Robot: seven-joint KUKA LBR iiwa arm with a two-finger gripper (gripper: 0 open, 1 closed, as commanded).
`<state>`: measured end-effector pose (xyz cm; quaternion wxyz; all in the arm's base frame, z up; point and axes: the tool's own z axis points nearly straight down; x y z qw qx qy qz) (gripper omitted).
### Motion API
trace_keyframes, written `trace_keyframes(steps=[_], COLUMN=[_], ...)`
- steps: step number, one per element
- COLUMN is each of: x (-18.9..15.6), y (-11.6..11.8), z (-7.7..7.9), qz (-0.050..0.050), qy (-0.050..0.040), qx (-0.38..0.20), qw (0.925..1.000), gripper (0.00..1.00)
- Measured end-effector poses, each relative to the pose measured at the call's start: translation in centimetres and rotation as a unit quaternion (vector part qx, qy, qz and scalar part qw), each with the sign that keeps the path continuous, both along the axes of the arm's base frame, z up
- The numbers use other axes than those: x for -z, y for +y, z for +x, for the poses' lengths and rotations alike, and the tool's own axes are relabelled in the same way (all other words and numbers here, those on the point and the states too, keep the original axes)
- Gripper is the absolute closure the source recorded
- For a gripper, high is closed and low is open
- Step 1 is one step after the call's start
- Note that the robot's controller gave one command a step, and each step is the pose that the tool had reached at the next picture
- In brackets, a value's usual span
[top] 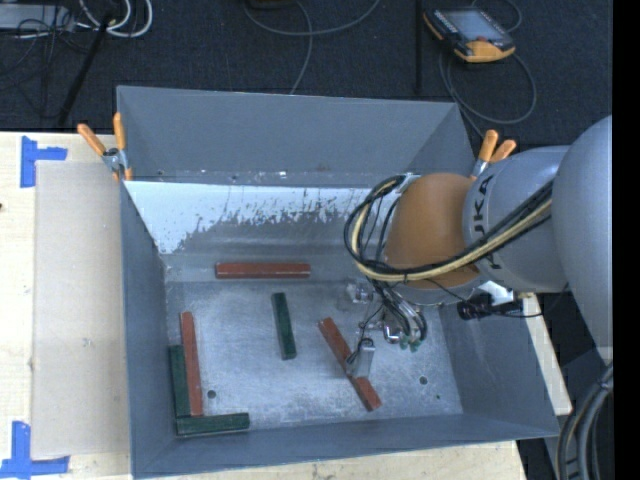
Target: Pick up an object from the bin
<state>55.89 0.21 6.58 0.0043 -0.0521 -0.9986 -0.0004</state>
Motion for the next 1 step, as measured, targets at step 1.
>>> trace_keyframes(steps=[1], x=[-0.58], y=[-0.02], z=[0.21], qz=[0.0], qy=[-0.0034], qx=[-0.001], qw=[1.0], gripper=[1.0])
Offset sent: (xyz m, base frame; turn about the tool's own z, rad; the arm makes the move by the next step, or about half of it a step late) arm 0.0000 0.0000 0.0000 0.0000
